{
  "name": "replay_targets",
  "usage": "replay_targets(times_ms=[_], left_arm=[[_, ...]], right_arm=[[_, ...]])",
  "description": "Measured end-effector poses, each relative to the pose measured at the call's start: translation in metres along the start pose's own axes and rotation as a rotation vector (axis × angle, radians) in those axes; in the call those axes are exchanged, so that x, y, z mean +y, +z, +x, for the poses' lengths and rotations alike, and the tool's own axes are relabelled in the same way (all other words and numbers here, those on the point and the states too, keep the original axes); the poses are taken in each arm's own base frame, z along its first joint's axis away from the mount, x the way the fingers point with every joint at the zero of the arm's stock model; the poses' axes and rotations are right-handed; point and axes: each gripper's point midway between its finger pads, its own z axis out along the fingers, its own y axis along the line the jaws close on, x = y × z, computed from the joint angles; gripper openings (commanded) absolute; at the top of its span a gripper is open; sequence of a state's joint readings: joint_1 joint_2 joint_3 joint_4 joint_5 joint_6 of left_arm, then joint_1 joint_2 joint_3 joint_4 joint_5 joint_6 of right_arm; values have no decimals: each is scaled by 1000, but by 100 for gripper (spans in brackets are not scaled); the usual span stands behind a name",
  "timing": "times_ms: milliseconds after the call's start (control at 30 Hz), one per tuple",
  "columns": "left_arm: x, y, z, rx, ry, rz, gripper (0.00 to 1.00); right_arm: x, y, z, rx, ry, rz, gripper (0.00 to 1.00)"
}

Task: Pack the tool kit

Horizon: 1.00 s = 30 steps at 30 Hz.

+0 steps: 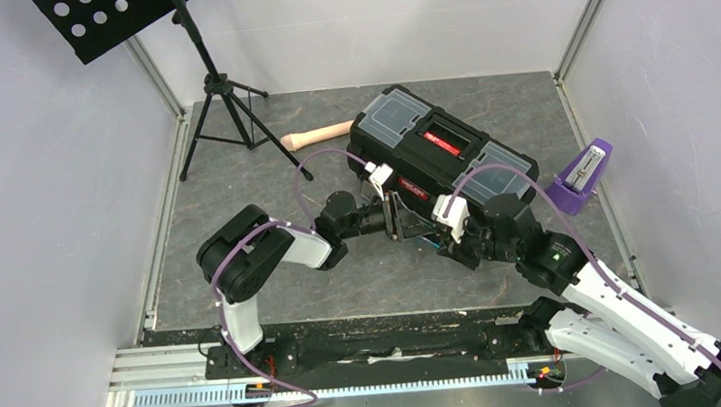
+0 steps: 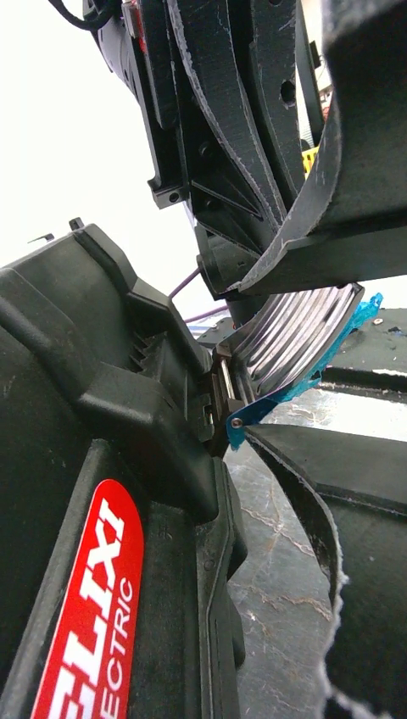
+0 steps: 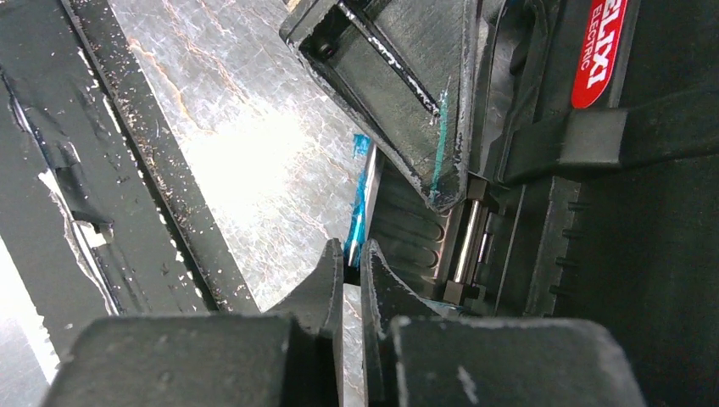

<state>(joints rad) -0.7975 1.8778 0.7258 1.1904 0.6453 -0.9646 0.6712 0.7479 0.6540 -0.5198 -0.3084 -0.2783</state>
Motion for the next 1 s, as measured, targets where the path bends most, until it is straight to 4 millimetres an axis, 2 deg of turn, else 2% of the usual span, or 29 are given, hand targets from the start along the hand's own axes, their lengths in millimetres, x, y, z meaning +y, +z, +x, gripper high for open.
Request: replay_targets(times_ms=[300,600,733,800,867,1000], left_arm=[[-6,1,-9,-11,-12,-23,67],[-62,-17,-78,-173,184,-32,67],[-73,-28,-92,-210,297,-89,66],[-72,-31,-90,-206,340,-119,66],[-68,-31,-79,-183,375,-147,65],[-56,-26,-38,-81,415,-188,63]], right_arm=[[-6,-4,-3,0,25,42,0],[-10,-8,-5,-10,59,82,0],[-15,-11,-7,-23,86,121,0],[-18,-13,-9,-32,104,144,0],[-23,-16,-11,-45,125,178,0],[-32,-22,-14,-70,162,246,0]])
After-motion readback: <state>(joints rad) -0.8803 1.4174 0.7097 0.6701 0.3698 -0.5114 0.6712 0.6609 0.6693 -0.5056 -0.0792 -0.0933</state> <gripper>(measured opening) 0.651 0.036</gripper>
